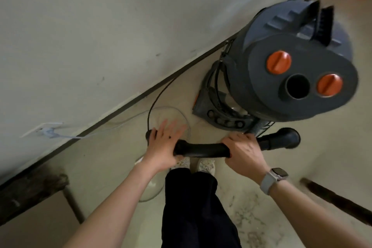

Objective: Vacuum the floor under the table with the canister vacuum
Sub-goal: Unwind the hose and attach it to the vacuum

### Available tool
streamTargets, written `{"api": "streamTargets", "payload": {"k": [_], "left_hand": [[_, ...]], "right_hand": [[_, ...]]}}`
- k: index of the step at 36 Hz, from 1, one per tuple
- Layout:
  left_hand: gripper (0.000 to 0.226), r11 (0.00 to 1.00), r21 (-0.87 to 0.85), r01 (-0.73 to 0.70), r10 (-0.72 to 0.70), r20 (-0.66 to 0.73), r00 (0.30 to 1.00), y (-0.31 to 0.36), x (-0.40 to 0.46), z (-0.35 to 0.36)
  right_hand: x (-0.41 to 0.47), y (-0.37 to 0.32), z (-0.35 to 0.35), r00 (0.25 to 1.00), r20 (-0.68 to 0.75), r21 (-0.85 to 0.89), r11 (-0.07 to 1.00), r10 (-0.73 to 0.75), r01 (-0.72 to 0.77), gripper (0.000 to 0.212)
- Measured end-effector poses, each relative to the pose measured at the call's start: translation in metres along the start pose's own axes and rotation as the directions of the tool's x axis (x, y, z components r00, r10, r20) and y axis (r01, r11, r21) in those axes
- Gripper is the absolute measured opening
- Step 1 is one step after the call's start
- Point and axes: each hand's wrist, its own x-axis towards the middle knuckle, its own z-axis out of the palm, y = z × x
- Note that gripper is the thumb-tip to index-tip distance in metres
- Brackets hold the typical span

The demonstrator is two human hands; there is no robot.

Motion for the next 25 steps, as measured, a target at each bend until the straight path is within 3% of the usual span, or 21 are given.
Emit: {"api": "streamTargets", "payload": {"k": [4,8,10,12,14,15,16,18,19,21,23,25], "left_hand": [[0.074,0.979,0.033,-0.203,0.189,0.248,0.95,0.049,-0.017,-0.013],[0.053,0.946,-0.137,-0.295,0.319,0.216,0.923,0.096,-0.029,-0.033],[0.048,0.931,-0.214,-0.296,0.339,0.203,0.919,0.123,-0.034,-0.048],[0.046,0.927,-0.271,-0.261,0.325,0.228,0.918,0.152,-0.037,-0.064],[0.047,0.911,-0.323,-0.255,0.335,0.222,0.916,0.18,-0.036,-0.074],[0.048,0.901,-0.35,-0.257,0.344,0.214,0.914,0.195,-0.037,-0.079],[0.048,0.885,-0.386,-0.261,0.358,0.205,0.911,0.209,-0.037,-0.084],[0.048,0.853,-0.457,-0.251,0.376,0.207,0.903,0.237,-0.041,-0.093],[0.049,0.841,-0.48,-0.25,0.386,0.209,0.898,0.251,-0.045,-0.097],[0.05,0.828,-0.493,-0.267,0.413,0.214,0.885,0.278,-0.054,-0.103],[0.052,0.833,-0.479,-0.277,0.432,0.249,0.867,0.298,-0.062,-0.106],[0.047,0.83,-0.459,-0.317,0.474,0.279,0.835,0.313,-0.064,-0.108]], "right_hand": [[-0.043,0.003,-0.03,0.999,-0.054,-0.046,0.999,0.0,-0.003,0.029],[-0.087,0.014,-0.062,0.972,-0.223,0.013,0.997,0.074,-0.073,0.036],[-0.107,0.025,-0.073,0.911,-0.378,0.099,0.985,0.167,-0.139,0.044],[-0.124,0.035,-0.083,0.79,-0.532,0.307,0.939,0.306,-0.157,0.053],[-0.138,0.041,-0.097,0.657,-0.521,0.624,0.768,0.545,-0.142,0.057],[-0.144,0.043,-0.106,0.619,-0.396,0.795,0.591,0.678,-0.138,0.06],[-0.148,0.044,-0.117,0.603,-0.214,0.93,0.349,0.769,-0.116,0.069],[-0.151,0.048,-0.137,0.616,0.101,0.992,-0.123,0.781,-0.006,0.082],[-0.153,0.051,-0.146,0.634,0.169,0.966,-0.253,0.755,0.043,0.077],[-0.156,0.056,-0.161,0.663,0.134,0.958,-0.268,0.737,0.105,0.049],[-0.16,0.059,-0.174,0.641,0.078,0.953,-0.246,0.763,0.178,0.023],[-0.165,0.069,-0.184,0.581,0.069,0.953,-0.226,0.811,0.201,0.018]]}}
